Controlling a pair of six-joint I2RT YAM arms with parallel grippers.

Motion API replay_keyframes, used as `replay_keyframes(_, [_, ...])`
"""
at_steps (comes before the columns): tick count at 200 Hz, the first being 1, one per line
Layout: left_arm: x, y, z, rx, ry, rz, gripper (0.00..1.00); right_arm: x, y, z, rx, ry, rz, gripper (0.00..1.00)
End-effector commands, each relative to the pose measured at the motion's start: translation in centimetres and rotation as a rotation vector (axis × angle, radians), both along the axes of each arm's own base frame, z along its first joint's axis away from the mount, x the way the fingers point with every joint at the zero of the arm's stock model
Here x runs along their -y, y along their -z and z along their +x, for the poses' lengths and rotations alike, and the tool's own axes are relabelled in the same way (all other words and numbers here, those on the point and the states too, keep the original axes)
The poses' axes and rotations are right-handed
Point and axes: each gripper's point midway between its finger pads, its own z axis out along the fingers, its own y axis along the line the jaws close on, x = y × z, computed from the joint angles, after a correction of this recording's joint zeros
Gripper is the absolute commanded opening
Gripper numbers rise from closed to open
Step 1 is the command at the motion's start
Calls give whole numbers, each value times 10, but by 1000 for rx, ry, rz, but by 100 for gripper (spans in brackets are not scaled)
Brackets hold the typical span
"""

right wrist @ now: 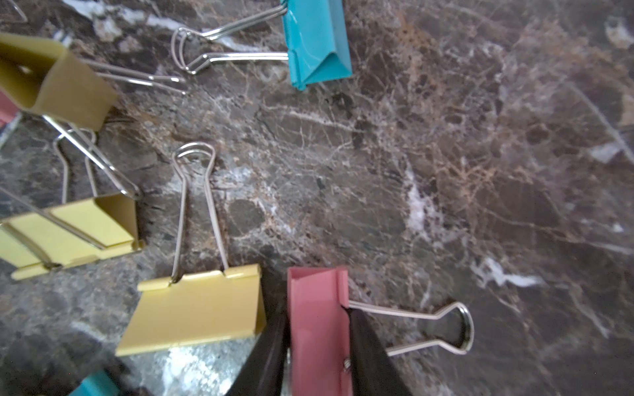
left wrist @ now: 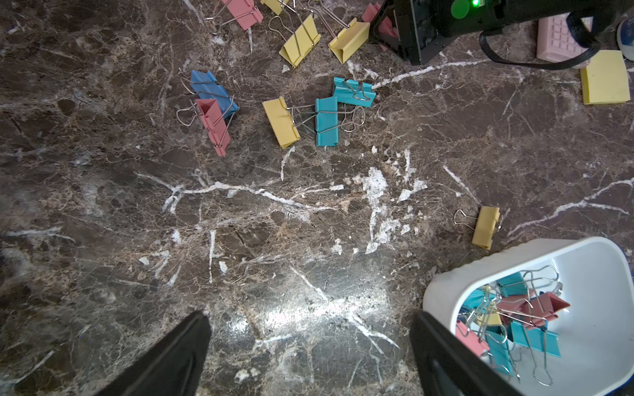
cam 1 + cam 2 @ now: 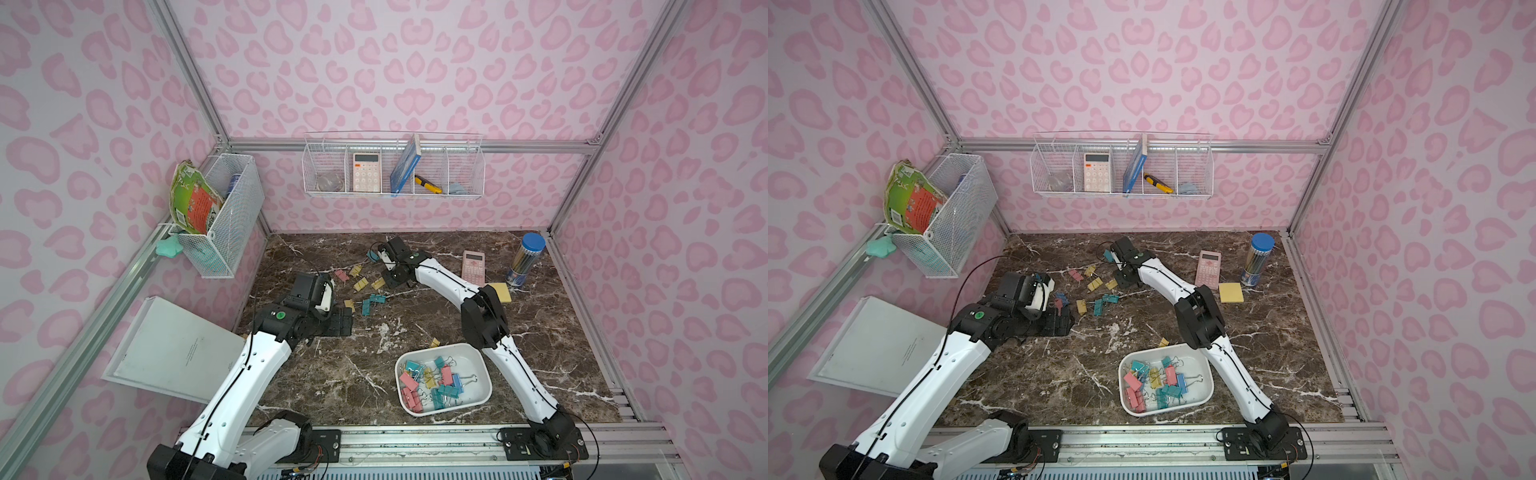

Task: Put the binder clips in the storage box
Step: Pick up the binder clip at the center of the board, then place the binder clip in the storage box.

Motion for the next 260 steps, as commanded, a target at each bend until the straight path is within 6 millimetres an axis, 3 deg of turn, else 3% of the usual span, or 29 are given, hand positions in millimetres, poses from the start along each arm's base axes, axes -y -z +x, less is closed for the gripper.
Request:
replay_keyframes(1, [-2,0,-3,-11,0,7,96,-1,-20,-4,-7,14,19,32])
replay_keyframes(29, [6,-2,-4,-12,25,-28,96,-11,-77,-8,91,1,70,31])
replay_keyframes(56, [18,-8,-6,7,75,-90,96,-2,-123,-23,157,21,102,30])
replay_keyframes(92, [18,-14,-6,39,75,-102,96,42,-178,-81,228,63,155,30])
replay_keyframes(126, [18,-16,-6,49,73,-105,96,102,-195,-156,215,111,182,29])
replay_keyframes(132, [18,-15,-6,49,73,-104,96,112,-180,-173,177,112,162,29])
replay_keyframes(155, [19,-14,-5,46,75,-106,95,142,-155,-226,65,157,148,29])
replay_keyframes(182, [21,-15,-1,40,79,-110,95,166,-117,-276,-63,194,115,29])
replay_keyframes(237, [32,-19,7,23,52,-175,96,179,-60,-328,-235,168,142,30])
replay_keyframes(260, [35,-15,11,30,20,-153,96,186,-49,-342,-273,150,121,34])
